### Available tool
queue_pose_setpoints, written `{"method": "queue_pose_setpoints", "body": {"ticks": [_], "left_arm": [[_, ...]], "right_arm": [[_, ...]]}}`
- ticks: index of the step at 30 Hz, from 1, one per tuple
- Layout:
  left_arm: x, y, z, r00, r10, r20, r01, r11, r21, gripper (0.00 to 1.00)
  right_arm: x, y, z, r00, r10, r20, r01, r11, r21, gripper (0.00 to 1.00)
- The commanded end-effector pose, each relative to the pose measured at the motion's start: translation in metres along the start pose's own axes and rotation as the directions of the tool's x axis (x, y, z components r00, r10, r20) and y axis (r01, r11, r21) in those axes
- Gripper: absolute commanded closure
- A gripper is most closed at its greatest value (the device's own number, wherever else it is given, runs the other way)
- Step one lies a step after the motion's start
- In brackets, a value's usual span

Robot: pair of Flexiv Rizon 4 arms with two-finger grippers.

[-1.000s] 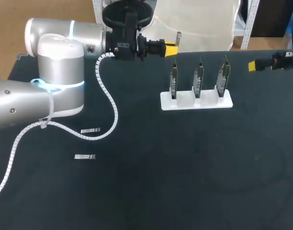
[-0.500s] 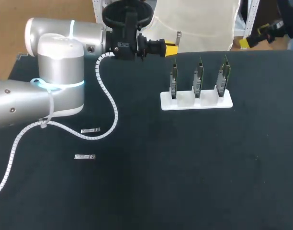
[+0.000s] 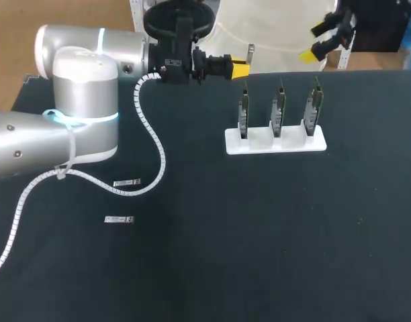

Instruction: Pick up the optical module with the left hand, and insert it into the network port with the right hand.

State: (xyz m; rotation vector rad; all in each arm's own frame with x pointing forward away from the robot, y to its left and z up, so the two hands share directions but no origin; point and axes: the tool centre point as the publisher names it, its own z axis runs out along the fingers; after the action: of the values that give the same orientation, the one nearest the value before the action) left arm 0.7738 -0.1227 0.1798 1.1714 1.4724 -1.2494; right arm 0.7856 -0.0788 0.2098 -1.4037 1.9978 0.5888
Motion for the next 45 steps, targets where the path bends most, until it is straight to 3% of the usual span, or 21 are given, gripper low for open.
{"method": "queue_pose_setpoints", "body": {"ticks": [1,9,18,28,36,45], "left_arm": [[0.001,0.001,0.0,1.0,0.001,0.003,-0.001,1.0,0.001,1.0],[0.001,0.001,0.0,1.0,0.001,0.003,-0.001,1.0,0.001,1.0],[0.001,0.001,0.0,1.0,0.001,0.003,-0.001,1.0,0.001,1.0],[0.001,0.001,0.0,1.0,0.001,0.003,-0.001,1.0,0.001,1.0],[0.001,0.001,0.0,1.0,0.001,0.003,-0.001,1.0,0.001,1.0],[0.001,0.001,0.0,1.0,0.001,0.003,-0.001,1.0,0.001,1.0]], "right_arm": [[-0.005,-0.004,0.011,0.985,-0.169,0.023,0.156,0.837,-0.524,0.0],[-0.02,-0.002,0.012,0.975,-0.207,0.085,0.216,0.778,-0.59,0.0],[-0.033,0.009,0.027,0.969,-0.217,0.121,0.246,0.765,-0.596,0.0],[-0.034,0.029,0.039,0.976,-0.155,0.155,0.215,0.818,-0.533,0.0],[-0.042,0.037,0.036,0.974,-0.117,0.195,0.193,0.878,-0.438,0.0],[-0.049,0.056,0.037,0.967,-0.125,0.221,0.206,0.895,-0.397,0.0]]}}
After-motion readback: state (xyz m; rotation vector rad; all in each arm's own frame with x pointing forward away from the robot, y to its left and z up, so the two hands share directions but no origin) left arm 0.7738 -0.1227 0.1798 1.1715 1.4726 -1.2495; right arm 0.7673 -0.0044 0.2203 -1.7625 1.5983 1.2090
